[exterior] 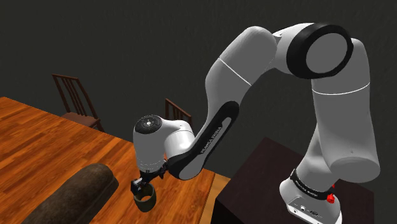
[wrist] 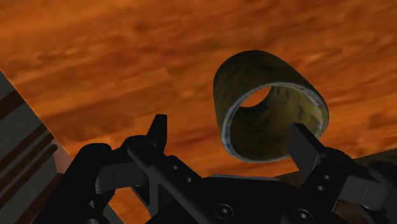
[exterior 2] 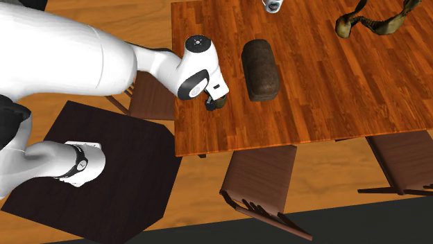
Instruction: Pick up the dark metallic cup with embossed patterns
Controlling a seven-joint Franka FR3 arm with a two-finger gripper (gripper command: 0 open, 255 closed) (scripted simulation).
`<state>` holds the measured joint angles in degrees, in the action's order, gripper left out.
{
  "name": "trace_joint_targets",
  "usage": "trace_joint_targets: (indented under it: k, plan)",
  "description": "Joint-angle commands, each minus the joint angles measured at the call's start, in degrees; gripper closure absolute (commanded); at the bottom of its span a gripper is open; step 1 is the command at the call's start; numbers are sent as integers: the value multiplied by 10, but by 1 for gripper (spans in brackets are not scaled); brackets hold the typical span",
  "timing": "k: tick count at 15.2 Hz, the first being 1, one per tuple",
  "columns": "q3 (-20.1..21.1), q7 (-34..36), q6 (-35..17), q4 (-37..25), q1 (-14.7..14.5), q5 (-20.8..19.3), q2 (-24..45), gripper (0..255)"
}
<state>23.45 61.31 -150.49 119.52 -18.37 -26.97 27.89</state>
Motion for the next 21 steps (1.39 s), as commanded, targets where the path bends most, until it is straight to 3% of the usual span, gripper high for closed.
trace_joint_targets:
  k: [1, 5, 6, 15, 21]
  plan:
    - [-8, 8, -8, -6, -7, -10, 14, 0]
    - [-19, 17, -21, -9, -15, -22, 31, 0]
    - [-20, 18, -21, -9, -16, -23, 31, 255]
    - [-19, 17, -21, -9, -15, -22, 31, 255]
    - [6, -5, 9, -2, 4, 7, -7, 255]
